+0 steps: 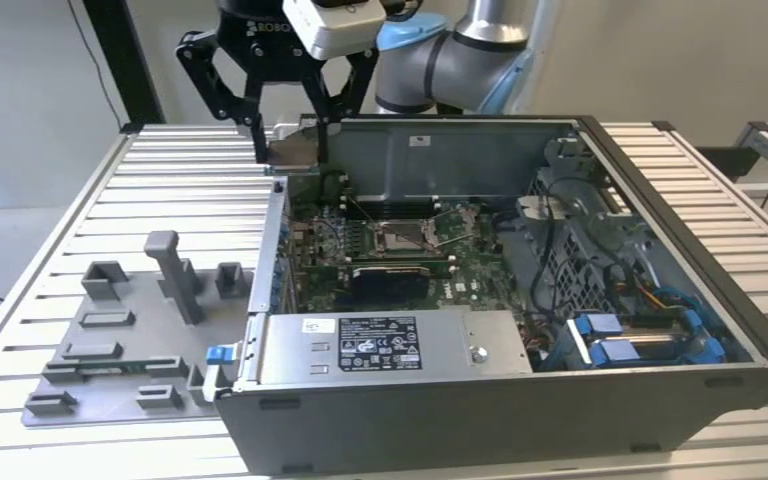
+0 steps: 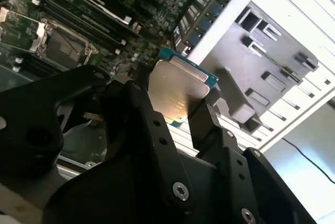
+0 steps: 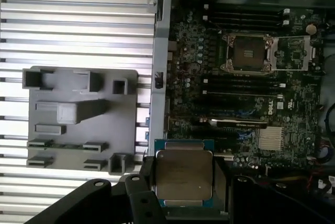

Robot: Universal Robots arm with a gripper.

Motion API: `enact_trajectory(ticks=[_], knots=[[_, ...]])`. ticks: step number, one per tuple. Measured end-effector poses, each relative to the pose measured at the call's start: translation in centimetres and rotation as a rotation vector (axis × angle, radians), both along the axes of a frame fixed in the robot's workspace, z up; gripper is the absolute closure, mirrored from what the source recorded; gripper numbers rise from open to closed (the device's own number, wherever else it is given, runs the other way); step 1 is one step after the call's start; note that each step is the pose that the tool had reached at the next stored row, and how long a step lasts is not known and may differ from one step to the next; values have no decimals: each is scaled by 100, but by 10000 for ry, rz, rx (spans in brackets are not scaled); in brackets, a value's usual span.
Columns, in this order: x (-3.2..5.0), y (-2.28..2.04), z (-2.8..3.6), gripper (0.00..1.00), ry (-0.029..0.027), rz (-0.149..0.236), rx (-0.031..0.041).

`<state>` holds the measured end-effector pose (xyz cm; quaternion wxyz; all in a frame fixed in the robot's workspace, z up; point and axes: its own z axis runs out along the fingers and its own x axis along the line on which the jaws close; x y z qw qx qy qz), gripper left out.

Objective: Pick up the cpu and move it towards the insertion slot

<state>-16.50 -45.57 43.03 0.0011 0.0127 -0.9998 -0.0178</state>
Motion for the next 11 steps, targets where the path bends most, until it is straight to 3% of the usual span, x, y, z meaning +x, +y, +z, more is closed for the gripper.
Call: enact_trajectory(ticks=[11], knots=[[417,0,0,100,7,1,-1]])
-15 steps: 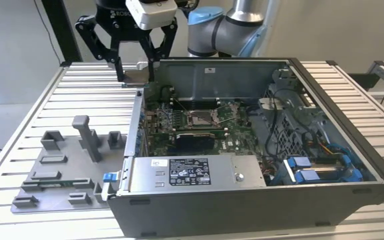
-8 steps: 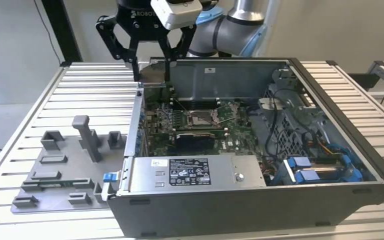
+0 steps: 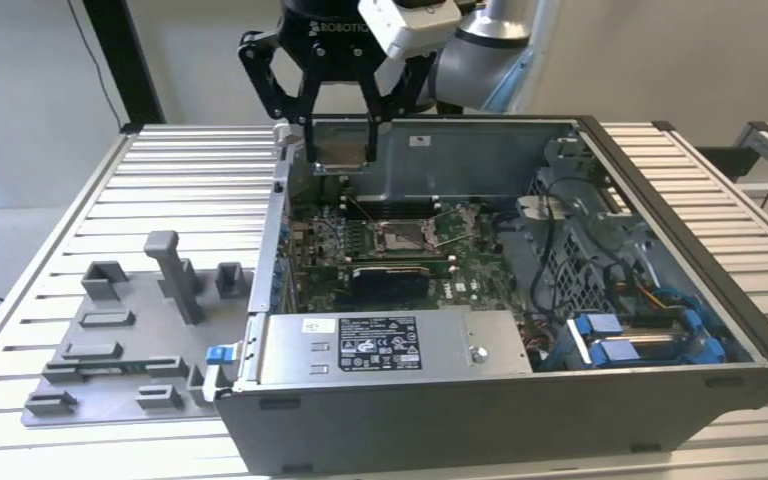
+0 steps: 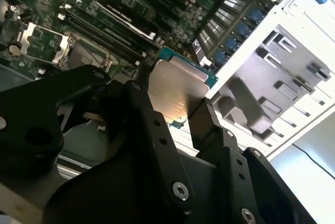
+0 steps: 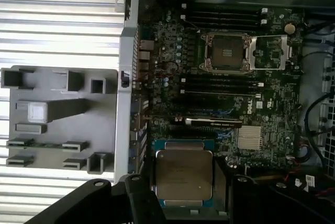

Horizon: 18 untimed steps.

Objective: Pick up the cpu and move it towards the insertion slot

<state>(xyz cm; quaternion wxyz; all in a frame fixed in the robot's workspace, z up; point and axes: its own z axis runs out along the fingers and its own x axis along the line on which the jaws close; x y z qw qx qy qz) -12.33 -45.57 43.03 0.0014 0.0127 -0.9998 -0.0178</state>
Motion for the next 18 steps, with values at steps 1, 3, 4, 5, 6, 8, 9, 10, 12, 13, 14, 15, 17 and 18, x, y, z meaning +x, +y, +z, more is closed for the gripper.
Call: enact_trajectory(ticks=[1,3,4,5,6,8,9,10,12,13,14,15,17,18], knots=[[40,0,0,100,1,-1,0],[116,0,0,100,2,-1,0],[153,0,0,100,2,0,-1],[191,0,0,100,3,0,-1],[228,0,0,100,4,0,-1],[301,0,0,100,4,0,0],[335,0,0,100,5,0,-1],[373,0,0,100,6,-1,-1],[447,0,0,100,7,0,-1],[482,0,0,100,8,0,-2],[517,0,0,100,8,0,-2],[550,0,0,100,8,-1,-1],[617,0,0,100,10,0,-2],[653,0,0,100,10,-1,-1]])
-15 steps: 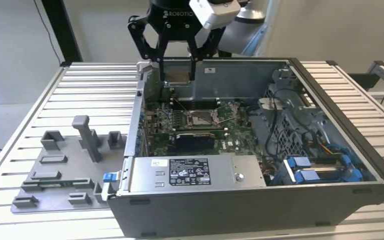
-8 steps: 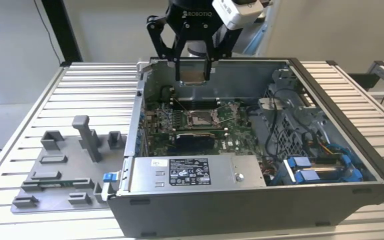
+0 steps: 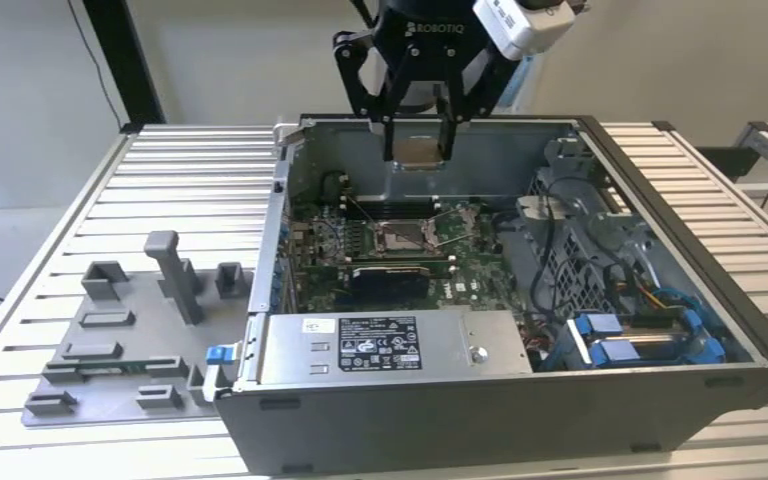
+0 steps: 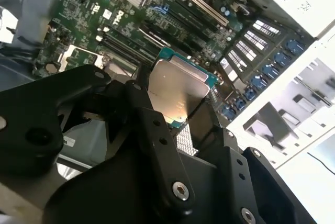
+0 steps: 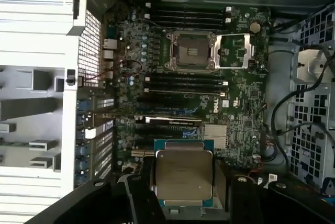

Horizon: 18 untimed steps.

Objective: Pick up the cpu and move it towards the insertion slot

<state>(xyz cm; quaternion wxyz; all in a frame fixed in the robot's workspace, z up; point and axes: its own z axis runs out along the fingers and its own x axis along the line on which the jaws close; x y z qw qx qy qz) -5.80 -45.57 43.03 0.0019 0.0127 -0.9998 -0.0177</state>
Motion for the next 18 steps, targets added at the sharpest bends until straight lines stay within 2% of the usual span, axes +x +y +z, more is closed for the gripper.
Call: enact_trajectory(ticks=[2,10,12,18], knots=[[54,0,1,100,1,0,-1],[59,2,0,100,2,1,-2],[60,46,-1,100,0,2,-2],[75,294,-16,100,1,0,-1]])
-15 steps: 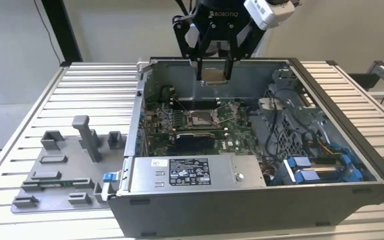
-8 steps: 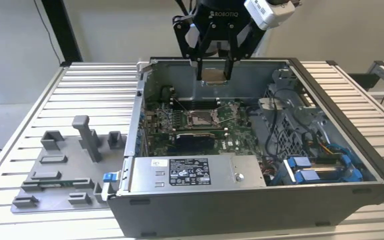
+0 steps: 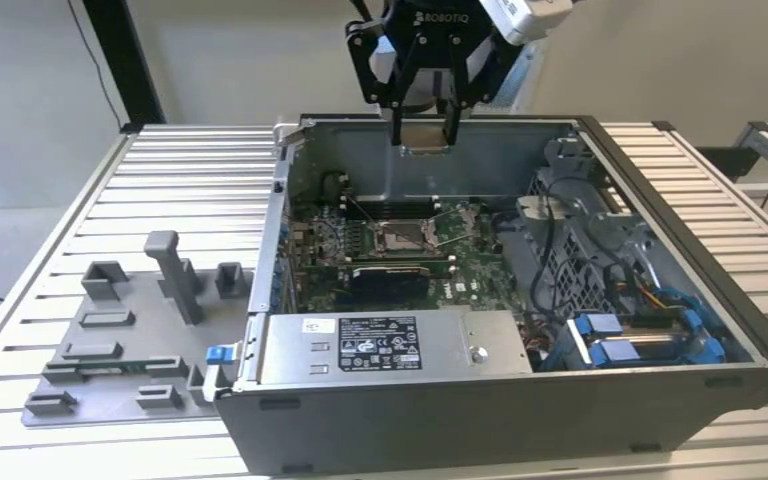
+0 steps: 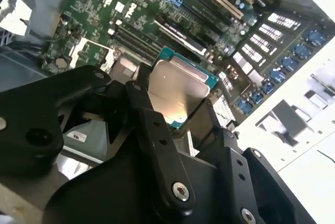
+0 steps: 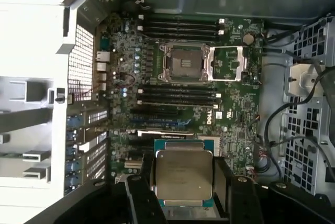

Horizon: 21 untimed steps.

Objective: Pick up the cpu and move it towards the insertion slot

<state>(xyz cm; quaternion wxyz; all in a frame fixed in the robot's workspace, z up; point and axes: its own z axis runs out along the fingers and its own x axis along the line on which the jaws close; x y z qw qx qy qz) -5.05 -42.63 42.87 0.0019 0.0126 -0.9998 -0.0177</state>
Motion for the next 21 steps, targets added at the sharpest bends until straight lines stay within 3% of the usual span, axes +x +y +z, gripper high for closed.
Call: enact_trajectory(ticks=[5,13,16,21], knots=[[29,216,-32,100,0,1,-1],[38,500,-101,100,0,-4,-1],[46,545,-133,100,1,-50,0],[57,564,-179,100,0,-304,1]])
